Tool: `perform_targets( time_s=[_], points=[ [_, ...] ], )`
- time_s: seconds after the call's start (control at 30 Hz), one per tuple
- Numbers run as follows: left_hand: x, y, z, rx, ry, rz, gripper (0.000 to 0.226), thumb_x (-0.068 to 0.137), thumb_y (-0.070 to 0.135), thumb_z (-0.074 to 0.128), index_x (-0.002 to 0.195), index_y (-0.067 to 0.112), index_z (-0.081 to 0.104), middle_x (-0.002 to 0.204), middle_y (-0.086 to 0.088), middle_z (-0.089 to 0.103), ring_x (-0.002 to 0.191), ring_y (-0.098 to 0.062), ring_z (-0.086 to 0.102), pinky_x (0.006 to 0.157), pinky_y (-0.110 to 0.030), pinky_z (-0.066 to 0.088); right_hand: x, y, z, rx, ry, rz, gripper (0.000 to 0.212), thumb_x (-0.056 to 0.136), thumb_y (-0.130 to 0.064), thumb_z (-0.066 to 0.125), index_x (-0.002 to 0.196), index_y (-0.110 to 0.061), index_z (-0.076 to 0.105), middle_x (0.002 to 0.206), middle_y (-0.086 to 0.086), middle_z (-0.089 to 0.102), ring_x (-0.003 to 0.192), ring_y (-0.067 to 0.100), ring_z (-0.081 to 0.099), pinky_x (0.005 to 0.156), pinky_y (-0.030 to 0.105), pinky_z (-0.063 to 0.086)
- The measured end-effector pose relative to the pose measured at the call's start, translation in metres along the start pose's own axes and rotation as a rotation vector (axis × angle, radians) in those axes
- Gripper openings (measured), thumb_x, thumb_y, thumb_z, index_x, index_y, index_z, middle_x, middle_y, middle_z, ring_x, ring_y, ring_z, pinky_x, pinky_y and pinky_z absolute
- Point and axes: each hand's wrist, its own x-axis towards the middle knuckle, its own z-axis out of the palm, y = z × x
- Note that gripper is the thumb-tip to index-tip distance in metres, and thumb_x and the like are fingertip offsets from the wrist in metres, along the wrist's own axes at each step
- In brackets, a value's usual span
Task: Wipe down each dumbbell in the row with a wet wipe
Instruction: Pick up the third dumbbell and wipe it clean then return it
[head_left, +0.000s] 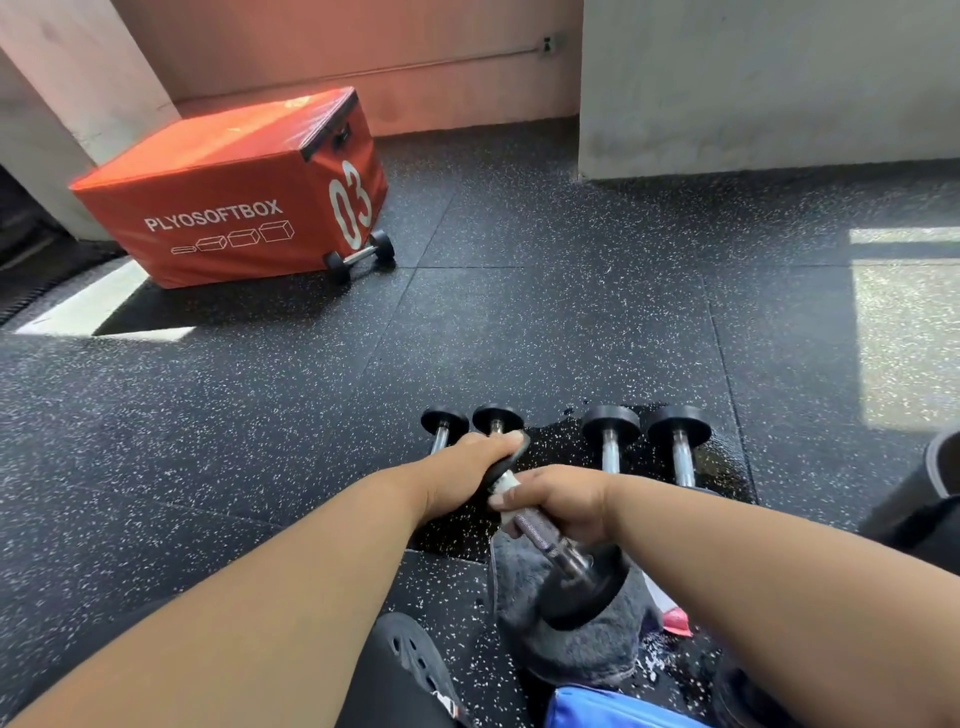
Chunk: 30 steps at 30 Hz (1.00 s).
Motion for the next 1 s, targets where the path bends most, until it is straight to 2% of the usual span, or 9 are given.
perform_targets(
  time_s=[0.13,0.2,0.33,0.53,0.67,0.73,0.83,0.93,1.0],
  points=[
    [0.005,0.000,0.008,0.079,0.063,0.021,0.119,0.052,0.114,0.043,0.133,0.029,0.061,0.132,-0.009,0.069,0.124,-0.035,0.063,0.112,-0.061,0.040,-0.002,0.011,-0.017,-0.010,-0.081,0.045,0.041,0.080,-0.024,0.090,0.108,-0.011,0.063,0.089,0.012,0.072,0.079,0.020,0.067,0.071,0.033,0.053],
    [0.007,-0.001,0.010,0.082,0.084,-0.003,0.119,0.052,0.114,0.043,0.133,0.029,0.060,0.134,-0.011,0.068,0.126,-0.037,0.062,0.113,-0.061,0.039,-0.004,0.008,-0.011,-0.104,-0.014,0.001,0.028,0.087,-0.023,0.085,0.101,-0.013,0.065,0.087,0.010,0.073,0.074,0.018,0.068,0.069,0.031,0.053],
    [-0.010,0.016,0.014,0.055,0.125,-0.040,0.096,0.069,0.097,0.045,0.131,0.026,0.064,0.131,-0.009,0.068,0.124,-0.031,0.062,0.117,-0.056,0.036,-0.013,-0.005,0.018,-0.758,0.387,-0.195,0.022,0.094,-0.038,0.077,0.092,-0.021,0.064,0.078,-0.003,0.068,0.065,0.014,0.060,0.057,0.022,0.047],
    [-0.012,0.029,0.023,0.034,0.176,-0.139,0.109,0.060,0.097,0.050,0.138,0.022,0.062,0.139,-0.008,0.065,0.130,-0.033,0.059,0.119,-0.055,0.036,0.000,0.022,0.039,-1.159,0.805,-0.337,0.039,0.090,-0.056,0.050,0.110,-0.023,0.058,0.098,0.003,0.073,0.094,0.035,0.069,0.082,0.043,0.051],
    [-0.023,0.037,0.021,0.009,0.106,-0.237,0.087,0.076,0.091,0.052,0.118,0.017,0.074,0.126,-0.013,0.070,0.110,-0.026,0.066,0.104,-0.042,0.048,-0.010,0.021,0.039,-1.179,0.667,-0.362,0.046,0.085,-0.055,0.038,0.110,-0.020,0.055,0.100,0.008,0.069,0.094,0.037,0.065,0.086,0.047,0.052],
    [-0.024,0.031,0.020,0.007,0.090,-0.283,0.096,0.073,0.092,0.052,0.127,0.015,0.071,0.132,-0.015,0.068,0.116,-0.030,0.066,0.108,-0.044,0.046,-0.014,0.021,0.035,-1.186,0.604,-0.357,0.039,0.094,-0.049,0.041,0.116,-0.019,0.053,0.107,0.012,0.070,0.097,0.040,0.065,0.087,0.047,0.052],
    [-0.023,0.024,0.018,-0.019,0.112,-0.240,0.083,0.077,0.087,0.054,0.107,0.014,0.080,0.117,-0.013,0.077,0.107,-0.029,0.071,0.110,-0.044,0.049,-0.020,0.019,0.030,-1.219,0.583,-0.335,0.030,0.099,-0.048,0.047,0.109,-0.020,0.053,0.105,0.009,0.071,0.095,0.038,0.066,0.084,0.044,0.051],
    [-0.023,0.025,0.018,0.017,0.113,-0.202,0.067,0.094,0.080,0.049,0.091,0.017,0.073,0.099,-0.009,0.072,0.079,-0.019,0.065,0.074,-0.031,0.047,-0.021,0.013,0.022,-1.135,0.508,-0.273,0.025,0.094,-0.046,0.058,0.099,-0.021,0.057,0.092,0.002,0.069,0.084,0.029,0.066,0.073,0.035,0.049],
    [-0.023,0.025,0.022,0.034,0.089,-0.192,0.065,0.096,0.079,0.048,0.086,0.019,0.071,0.092,-0.007,0.071,0.072,-0.017,0.062,0.067,-0.030,0.044,-0.021,0.003,0.011,-1.029,0.417,-0.194,0.019,0.090,-0.039,0.069,0.089,-0.022,0.060,0.082,-0.003,0.067,0.074,0.021,0.063,0.065,0.031,0.046]
  ],
)
